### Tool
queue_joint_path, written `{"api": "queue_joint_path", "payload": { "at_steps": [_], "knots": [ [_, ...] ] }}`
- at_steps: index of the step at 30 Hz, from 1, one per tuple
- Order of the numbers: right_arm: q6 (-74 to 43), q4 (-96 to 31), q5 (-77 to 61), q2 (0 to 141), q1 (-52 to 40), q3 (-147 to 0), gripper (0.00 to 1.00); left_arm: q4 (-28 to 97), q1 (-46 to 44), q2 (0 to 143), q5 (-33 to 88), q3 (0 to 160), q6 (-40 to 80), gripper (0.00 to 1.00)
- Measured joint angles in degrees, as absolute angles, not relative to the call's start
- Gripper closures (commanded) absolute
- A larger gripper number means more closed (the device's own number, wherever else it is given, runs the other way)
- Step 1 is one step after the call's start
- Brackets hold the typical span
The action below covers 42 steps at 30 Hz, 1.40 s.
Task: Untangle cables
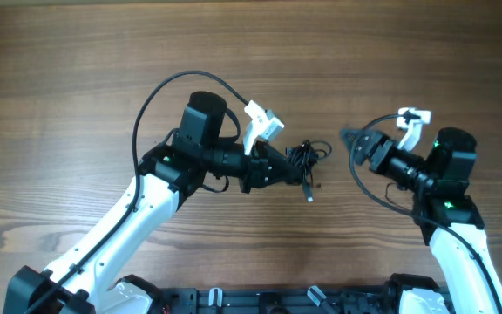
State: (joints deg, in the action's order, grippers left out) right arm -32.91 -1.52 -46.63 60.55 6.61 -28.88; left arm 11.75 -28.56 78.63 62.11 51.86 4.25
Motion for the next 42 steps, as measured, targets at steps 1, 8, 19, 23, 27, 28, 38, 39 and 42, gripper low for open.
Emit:
{"api": "queue_joint_path", "payload": {
  "at_steps": [1, 8, 19, 23, 27, 28, 38, 39, 42],
  "knots": [
    [-32.25, -2.70, -49.08, 60.55, 6.44, -28.88, 0.25, 11.75, -28.56, 78.63, 60.90, 51.86, 1.26, 0.96],
    [-27.18, -3.62, -57.69, 60.55, 6.22, -28.88, 0.25, 13.37, -28.56, 78.63, 58.92, 51.86, -5.80, 0.96],
    [-21.61, 0.93, -59.70, 60.58, 5.32, -28.88, 0.29, 19.66, -28.56, 78.63, 58.28, 51.86, -12.43, 0.96],
    [-17.82, -4.45, -56.40, 61.76, 1.67, -28.97, 0.30, 17.15, -28.56, 78.63, 58.30, 51.86, -13.26, 0.96],
    [-15.25, -6.24, -52.53, 63.40, -2.61, -28.97, 0.33, 16.69, -28.56, 78.63, 58.15, 51.86, -14.33, 0.96],
    [-14.87, -6.72, -51.05, 63.81, -3.81, -28.97, 0.33, 16.67, -28.56, 78.63, 58.08, 51.86, -14.55, 0.96],
    [-14.66, -9.87, -42.35, 69.76, -6.50, -28.97, 0.40, 13.72, -28.56, 78.63, 58.30, 51.86, -15.44, 0.96],
    [-14.68, -10.07, -41.58, 70.57, -6.50, -28.97, 0.38, 12.95, -28.56, 78.63, 58.54, 51.86, -15.51, 0.96],
    [-14.76, -10.24, -39.53, 72.47, -6.50, -28.97, 0.17, 11.68, -28.56, 78.63, 59.24, 51.86, -15.59, 0.96]
  ]
}}
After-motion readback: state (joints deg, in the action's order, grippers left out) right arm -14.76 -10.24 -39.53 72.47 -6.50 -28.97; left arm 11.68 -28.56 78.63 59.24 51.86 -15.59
